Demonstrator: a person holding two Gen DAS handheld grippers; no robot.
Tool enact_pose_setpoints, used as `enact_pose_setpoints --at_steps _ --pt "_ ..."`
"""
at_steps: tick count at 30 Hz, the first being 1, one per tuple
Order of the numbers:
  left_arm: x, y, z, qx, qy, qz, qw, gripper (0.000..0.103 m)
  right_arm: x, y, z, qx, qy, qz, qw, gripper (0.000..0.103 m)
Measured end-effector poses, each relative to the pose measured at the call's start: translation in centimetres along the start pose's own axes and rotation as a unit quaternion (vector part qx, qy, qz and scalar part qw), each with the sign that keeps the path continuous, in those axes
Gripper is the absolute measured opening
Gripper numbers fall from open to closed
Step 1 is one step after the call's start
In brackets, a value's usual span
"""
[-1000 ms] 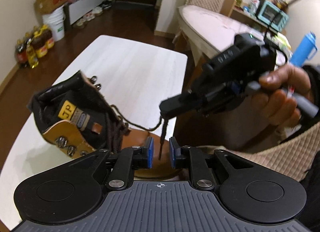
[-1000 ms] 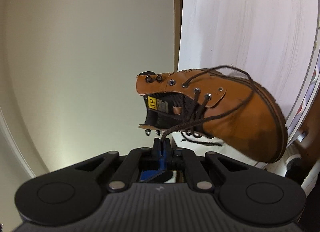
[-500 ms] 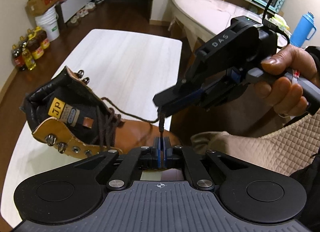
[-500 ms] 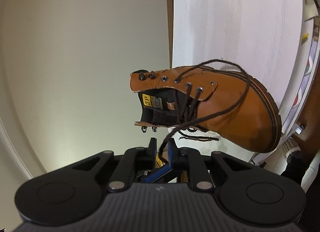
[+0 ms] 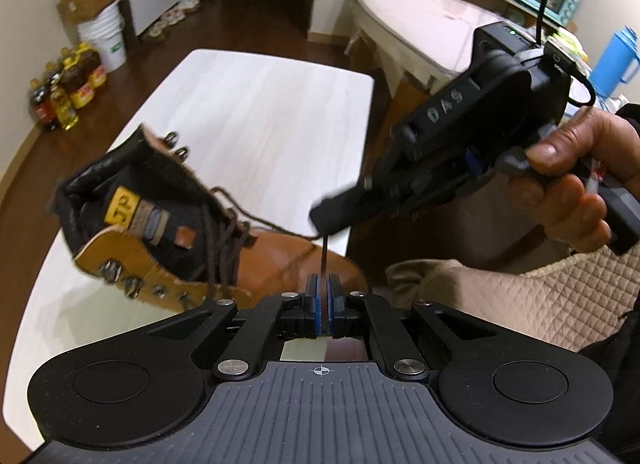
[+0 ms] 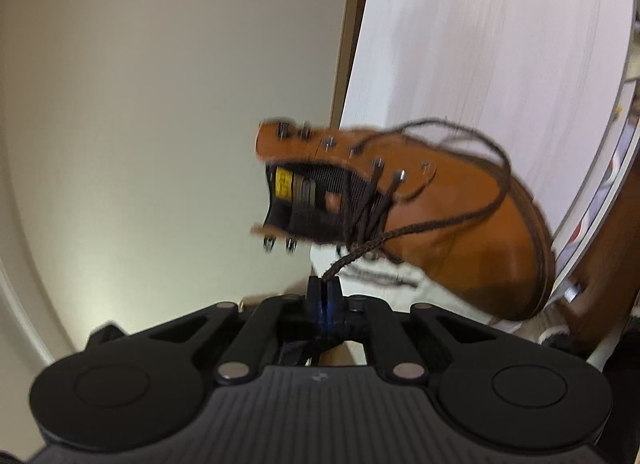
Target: Lace up shoes with both hands
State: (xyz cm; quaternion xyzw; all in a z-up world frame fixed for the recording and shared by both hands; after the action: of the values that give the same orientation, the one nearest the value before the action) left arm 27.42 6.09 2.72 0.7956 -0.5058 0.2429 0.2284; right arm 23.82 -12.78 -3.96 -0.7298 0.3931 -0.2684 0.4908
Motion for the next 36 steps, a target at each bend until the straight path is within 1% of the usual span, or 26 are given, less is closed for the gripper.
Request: enact_pose_setpoints --at_steps 2,4,9,13,16,19,22,23,24,26,27,28,29,31,33,35,36 --pt "-0.9 -1.1 -0.2 0.018 -0.009 -0.014 0.9997 0.004 0.7 0.0 0.2 0.000 0.018 0.006 1.000 0.003" --pt "-1.6 -2.0 -0.3 0.035 -0.015 -0.024 0.9990 0.004 1.0 -0.4 1.4 0.009 0.029 0.011 0.999 0.003" --pt "-2.9 -3.7 -0.9 0.065 -0.030 -0.038 0.9967 0.004 0.7 -1.0 5.1 0.017 0.039 0.009 0.999 0.003" --pt "-3.2 -4.3 -1.5 0.071 -0.025 -0.042 0.9963 0.004 0.5 -1.2 6.5 0.017 0.046 0.010 0.999 0.003" --pt "-3.3 -4.6 -1.8 0.074 -0.020 -0.045 0.9960 0.004 0.4 -1.1 6.8 0.008 0.053 0.002 0.999 0.003" --pt "-3.1 -5.1 -1.9 0.081 -0.015 -0.051 0.9953 0.004 0.5 -0.8 6.6 -0.006 0.078 -0.005 0.997 0.003" --pt "-2.3 -5.0 -2.2 0.081 0.004 -0.043 0.9957 0.005 0.8 -0.7 6.6 -0.011 0.107 -0.015 0.994 0.003" --pt "-1.2 -5.0 -2.8 0.077 0.017 -0.021 0.9966 0.010 0.7 -0.8 6.8 -0.013 0.113 -0.020 0.993 0.003" --pt "-0.5 -5.2 -3.3 0.080 0.028 -0.006 0.9964 0.012 0.7 -0.8 6.7 -0.014 0.115 -0.023 0.993 0.003" --pt "1.2 -6.2 -4.4 0.073 0.050 0.010 0.9960 0.012 0.4 -0.6 6.7 -0.017 0.117 -0.021 0.993 0.003" --pt "1.3 -6.4 -4.4 0.071 0.051 0.011 0.9961 0.012 0.2 -0.5 6.5 -0.019 0.120 -0.020 0.992 0.003" --pt "2.3 -7.4 -4.8 0.052 0.056 0.015 0.9970 0.011 0.0 -0.5 6.5 -0.020 0.122 -0.019 0.992 0.003" --pt "3.2 -8.3 -5.1 0.031 0.057 0.022 0.9976 0.015 -0.2 -0.4 6.2 -0.022 0.128 -0.017 0.991 0.003" --pt "5.4 -10.9 -4.3 -0.028 0.025 0.067 0.9970 0.023 -0.7 -0.2 5.5 -0.027 0.146 -0.012 0.989 0.003" --pt "6.7 -12.9 -3.2 -0.058 0.004 0.107 0.9926 0.023 -0.9 -0.1 5.1 -0.031 0.164 -0.005 0.986 0.003" --pt "7.6 -14.5 -2.3 -0.085 -0.009 0.125 0.9885 0.023 -1.3 -0.2 4.6 -0.032 0.192 0.004 0.981 0.003" --pt "8.3 -15.6 -1.4 -0.121 -0.018 0.132 0.9836 0.023 -1.5 -0.3 4.3 -0.033 0.205 0.007 0.978 0.003"
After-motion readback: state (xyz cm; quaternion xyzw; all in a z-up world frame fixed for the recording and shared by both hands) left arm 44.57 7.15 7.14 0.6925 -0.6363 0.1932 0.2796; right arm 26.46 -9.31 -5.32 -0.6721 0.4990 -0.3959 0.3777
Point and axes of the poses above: each gripper's, at about its wrist camera, not at the fingertips, and z roughly the way its jaws point, y to its right, x to its top, the point moved 5 cm from there along z, roughly the way its jaws point, and after that the axes turned 8 degrees about y, right-handed, at the moved point
